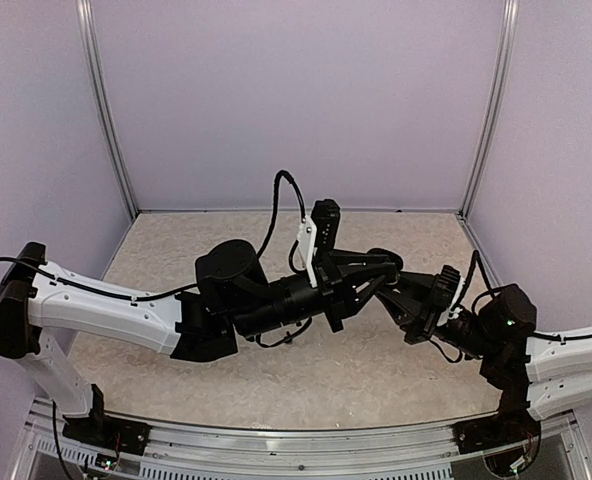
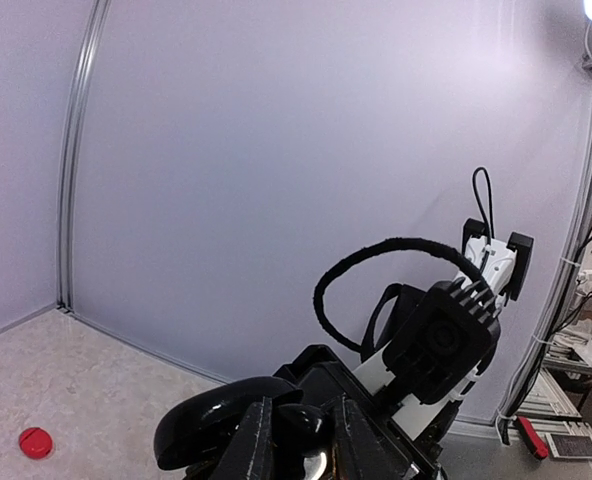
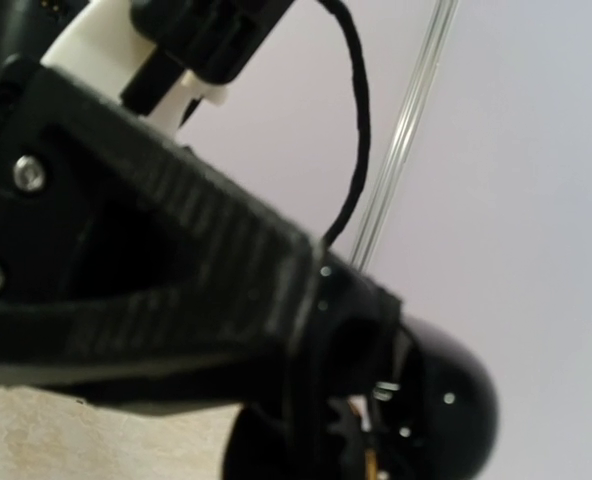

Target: Insert the wireless bluetooth earbuds into the charging case

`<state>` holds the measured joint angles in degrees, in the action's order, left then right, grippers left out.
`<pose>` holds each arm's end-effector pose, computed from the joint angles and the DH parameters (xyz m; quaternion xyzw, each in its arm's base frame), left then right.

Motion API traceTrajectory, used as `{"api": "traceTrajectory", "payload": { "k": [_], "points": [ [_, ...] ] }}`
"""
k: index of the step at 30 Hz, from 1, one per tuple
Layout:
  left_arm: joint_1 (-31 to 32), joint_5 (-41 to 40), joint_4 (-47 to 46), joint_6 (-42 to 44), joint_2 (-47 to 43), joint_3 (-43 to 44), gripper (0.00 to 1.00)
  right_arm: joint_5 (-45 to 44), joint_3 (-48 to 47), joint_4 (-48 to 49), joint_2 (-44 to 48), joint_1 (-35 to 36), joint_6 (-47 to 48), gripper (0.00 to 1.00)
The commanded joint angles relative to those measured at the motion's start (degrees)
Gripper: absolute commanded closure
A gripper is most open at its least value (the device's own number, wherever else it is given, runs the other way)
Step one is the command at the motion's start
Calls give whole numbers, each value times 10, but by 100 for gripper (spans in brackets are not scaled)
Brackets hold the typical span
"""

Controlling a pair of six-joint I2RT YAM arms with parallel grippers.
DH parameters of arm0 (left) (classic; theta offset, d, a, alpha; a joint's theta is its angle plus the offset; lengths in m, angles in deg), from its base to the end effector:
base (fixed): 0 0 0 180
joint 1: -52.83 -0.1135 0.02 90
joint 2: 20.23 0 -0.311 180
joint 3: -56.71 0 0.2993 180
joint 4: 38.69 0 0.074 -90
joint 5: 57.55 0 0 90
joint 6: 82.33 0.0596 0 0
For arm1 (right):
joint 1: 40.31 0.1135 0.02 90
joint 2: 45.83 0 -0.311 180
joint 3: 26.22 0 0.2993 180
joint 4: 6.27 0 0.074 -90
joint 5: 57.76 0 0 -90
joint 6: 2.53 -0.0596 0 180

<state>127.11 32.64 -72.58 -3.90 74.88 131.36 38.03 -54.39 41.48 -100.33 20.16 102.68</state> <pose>0.1239 -0.4410 0.3497 0.3235 0.5284 -0.5353 0.5741 0.1090 0.2046 0.2826 -0.3781 0.4188 0.3438 0.7507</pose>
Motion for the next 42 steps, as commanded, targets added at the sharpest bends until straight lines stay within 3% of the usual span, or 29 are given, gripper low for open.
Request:
{"api": "traceTrajectory", "payload": {
  "k": [1, 11, 35, 42],
  "points": [
    [-7, -25, 37, -1, -3, -13, 81, 18, -7, 40, 15, 12, 1, 100],
    [-6, -21, 45, -10, 18, 1, 81, 25, -14, 38, 10, 12, 3, 100],
    [-9, -105, 125, -59, 41, 14, 81, 11, -19, 47, 33, 14, 11, 100],
    [-9, -138, 170, -70, 44, 23, 75, 8, -19, 41, 46, 15, 16, 100]
  ]
}}
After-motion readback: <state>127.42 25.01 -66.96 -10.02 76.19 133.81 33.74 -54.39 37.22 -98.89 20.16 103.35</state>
